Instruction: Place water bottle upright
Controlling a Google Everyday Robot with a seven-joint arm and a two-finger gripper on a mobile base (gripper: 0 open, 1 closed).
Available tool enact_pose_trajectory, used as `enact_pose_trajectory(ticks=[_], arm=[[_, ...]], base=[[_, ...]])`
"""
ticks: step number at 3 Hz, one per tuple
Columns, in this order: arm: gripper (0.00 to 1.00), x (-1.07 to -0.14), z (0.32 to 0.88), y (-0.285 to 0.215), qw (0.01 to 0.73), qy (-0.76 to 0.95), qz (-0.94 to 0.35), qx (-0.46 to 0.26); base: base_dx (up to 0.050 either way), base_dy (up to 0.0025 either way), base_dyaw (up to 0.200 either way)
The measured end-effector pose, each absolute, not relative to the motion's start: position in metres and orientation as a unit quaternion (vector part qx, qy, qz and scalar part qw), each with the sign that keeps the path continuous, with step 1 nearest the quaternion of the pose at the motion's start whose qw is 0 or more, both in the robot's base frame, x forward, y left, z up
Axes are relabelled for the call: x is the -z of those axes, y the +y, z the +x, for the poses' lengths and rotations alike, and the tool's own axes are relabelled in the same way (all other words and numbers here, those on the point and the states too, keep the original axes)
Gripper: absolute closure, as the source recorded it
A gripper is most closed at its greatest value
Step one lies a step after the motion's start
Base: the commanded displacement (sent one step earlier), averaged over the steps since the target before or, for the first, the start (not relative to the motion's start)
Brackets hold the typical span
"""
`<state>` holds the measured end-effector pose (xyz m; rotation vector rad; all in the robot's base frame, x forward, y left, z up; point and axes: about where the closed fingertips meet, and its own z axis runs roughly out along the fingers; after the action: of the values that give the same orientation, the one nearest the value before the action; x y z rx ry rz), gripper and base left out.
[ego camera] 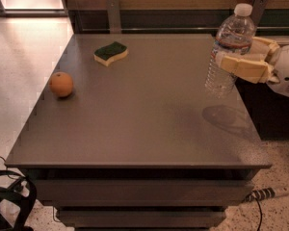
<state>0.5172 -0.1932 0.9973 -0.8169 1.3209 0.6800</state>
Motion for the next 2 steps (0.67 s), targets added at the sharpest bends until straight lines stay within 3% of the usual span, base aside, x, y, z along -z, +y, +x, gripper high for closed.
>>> enact_pose_trajectory(ticks=[2], arm=[[1.0, -0.998, 0.516, -0.165, 0.66, 0.574, -0.38, -0.301]], base=[[0.0, 0.0, 0.0]])
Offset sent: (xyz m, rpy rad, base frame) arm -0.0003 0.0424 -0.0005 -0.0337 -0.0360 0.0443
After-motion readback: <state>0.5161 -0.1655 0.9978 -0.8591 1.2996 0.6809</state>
